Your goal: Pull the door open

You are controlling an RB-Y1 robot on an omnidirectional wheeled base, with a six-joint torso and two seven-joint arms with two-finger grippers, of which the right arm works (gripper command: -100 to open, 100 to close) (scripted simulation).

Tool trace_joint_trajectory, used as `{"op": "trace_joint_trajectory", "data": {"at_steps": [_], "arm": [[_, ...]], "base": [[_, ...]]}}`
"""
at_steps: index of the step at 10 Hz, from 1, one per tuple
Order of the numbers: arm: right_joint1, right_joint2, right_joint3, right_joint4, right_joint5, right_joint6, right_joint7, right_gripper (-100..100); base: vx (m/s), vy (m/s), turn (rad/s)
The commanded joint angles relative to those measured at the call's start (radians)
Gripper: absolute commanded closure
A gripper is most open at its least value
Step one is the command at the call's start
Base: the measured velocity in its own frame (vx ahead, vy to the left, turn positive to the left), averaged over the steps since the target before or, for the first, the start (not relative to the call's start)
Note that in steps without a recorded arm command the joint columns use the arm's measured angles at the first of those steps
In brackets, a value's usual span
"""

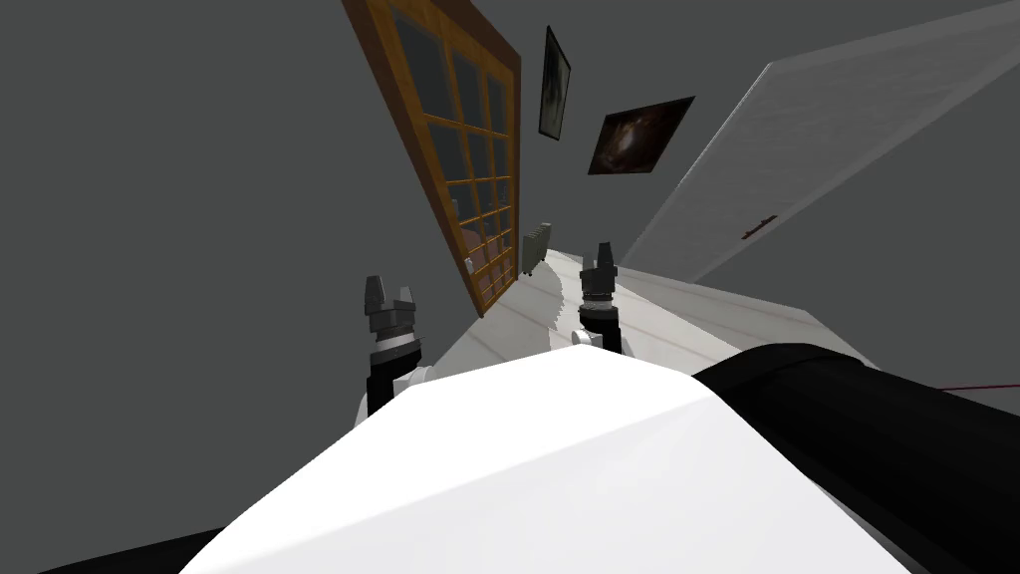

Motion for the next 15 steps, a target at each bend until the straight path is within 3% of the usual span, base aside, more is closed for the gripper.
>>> {"op": "trace_joint_trajectory", "data": {"at_steps": [1, 7, 15], "arm": [[-0.012, -0.012, 0.002, 0.041, 0.002, -0.009, 0.028, -100], [-0.047, -0.044, 0.009, 0.156, 0.009, -0.035, 0.109, -100], [-0.11, -0.091, 0.021, 0.364, 0.021, -0.082, 0.254, -100]], "base": [[0.058, 0.007, 0.108], [0.075, 0.011, 0.088], [0.082, 0.007, 0.1]]}}
